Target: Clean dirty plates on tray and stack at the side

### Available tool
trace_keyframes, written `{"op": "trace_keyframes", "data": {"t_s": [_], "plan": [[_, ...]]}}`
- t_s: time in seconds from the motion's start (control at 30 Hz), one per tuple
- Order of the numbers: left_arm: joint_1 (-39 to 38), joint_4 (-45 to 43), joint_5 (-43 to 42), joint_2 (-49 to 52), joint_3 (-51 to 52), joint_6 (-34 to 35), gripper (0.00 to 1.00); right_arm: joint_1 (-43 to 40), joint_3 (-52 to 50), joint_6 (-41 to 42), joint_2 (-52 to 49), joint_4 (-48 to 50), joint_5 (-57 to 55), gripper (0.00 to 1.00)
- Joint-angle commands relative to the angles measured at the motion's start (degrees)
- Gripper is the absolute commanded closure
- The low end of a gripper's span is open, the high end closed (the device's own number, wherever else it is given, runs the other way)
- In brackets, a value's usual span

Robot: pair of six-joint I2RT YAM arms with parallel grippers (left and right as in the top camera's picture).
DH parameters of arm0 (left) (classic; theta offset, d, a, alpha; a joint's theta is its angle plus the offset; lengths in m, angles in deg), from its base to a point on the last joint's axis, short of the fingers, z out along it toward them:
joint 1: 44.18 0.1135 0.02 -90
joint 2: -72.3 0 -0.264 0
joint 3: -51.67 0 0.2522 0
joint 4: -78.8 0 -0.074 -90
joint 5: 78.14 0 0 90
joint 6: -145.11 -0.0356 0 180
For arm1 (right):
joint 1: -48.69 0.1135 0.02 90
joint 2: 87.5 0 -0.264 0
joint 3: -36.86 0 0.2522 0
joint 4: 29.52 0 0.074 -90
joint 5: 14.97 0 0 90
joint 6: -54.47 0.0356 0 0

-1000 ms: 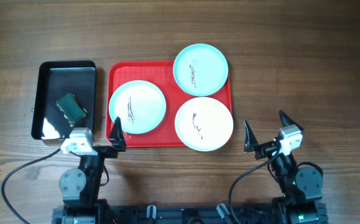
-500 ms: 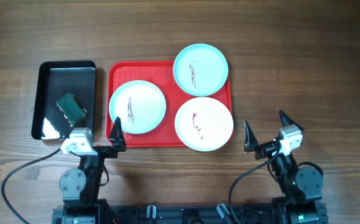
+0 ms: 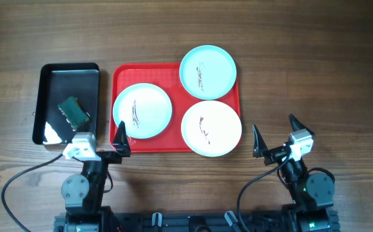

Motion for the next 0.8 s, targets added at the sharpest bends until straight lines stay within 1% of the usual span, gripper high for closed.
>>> {"op": "trace_keyframes", "data": {"t_s": [0.0,0.7,0.77], "plan": [[-0.4,0.4,-0.7,-0.4,0.1,-1.1,0.0,0.3,-0.1,0.3,0.6,0.2,0.4,0.0],[-0.4,0.4,-0.7,-0.4,0.1,-1.1,0.0,0.3,-0.1,0.3,0.6,0.2,-0.2,0.0],[-0.4,0.3,-2.3,-0.4,0.1,0.5,0.0,0.3,-0.1,0.4,0.6,0.3,0.5,0.0]]}}
